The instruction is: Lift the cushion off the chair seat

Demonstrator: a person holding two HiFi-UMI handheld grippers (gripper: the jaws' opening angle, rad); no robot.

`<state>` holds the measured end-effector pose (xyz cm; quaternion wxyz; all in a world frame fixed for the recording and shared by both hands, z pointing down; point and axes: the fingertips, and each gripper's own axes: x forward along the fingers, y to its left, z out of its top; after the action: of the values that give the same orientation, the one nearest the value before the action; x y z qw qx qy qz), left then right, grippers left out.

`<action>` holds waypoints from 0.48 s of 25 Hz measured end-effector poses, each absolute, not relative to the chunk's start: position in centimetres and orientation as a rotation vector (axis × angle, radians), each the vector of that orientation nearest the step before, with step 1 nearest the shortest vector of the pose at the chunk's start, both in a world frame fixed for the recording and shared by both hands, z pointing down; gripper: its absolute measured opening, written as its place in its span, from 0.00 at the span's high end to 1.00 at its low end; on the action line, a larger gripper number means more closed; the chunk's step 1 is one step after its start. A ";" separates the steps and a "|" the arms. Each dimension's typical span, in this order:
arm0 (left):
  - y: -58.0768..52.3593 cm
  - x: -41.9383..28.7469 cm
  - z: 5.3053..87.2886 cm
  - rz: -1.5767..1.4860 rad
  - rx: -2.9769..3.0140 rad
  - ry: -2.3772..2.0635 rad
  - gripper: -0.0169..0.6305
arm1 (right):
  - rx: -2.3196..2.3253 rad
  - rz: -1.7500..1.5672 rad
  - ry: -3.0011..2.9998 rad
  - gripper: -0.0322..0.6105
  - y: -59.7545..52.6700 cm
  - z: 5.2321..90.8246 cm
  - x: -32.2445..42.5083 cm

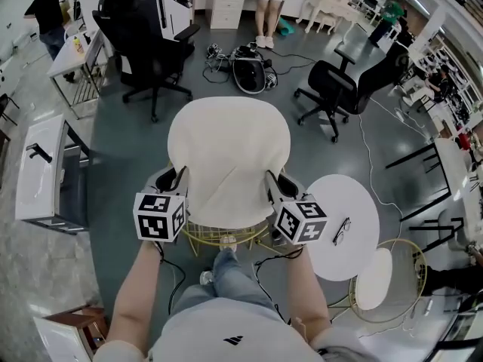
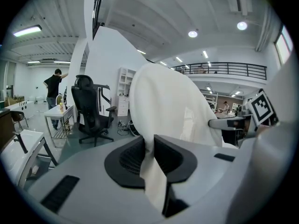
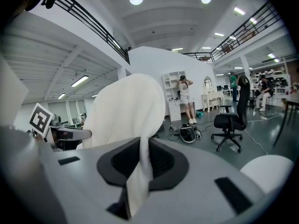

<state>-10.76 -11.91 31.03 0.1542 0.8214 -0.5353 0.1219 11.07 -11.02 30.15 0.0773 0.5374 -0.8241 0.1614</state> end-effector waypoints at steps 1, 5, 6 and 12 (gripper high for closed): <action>-11.7 -10.7 30.6 0.342 2.362 -1.537 0.88 | 1.614 0.472 -2.475 0.87 -10.8 29.8 11.1; -10.8 -10.3 29.0 0.320 2.406 -1.554 0.88 | 1.635 0.434 -2.499 0.87 -9.7 28.3 11.5; -10.5 -10.2 28.5 0.315 2.417 -1.559 0.88 | 1.642 0.425 -2.506 0.87 -9.5 27.9 11.6; -9.7 -9.6 25.9 0.267 2.464 -1.575 0.88 | 1.670 0.373 -2.542 0.87 -8.4 25.5 12.2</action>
<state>-9.62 -9.66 25.93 0.1026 0.8346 -0.5335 0.0906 12.22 -8.42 25.53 0.0387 0.5446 -0.8289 0.1217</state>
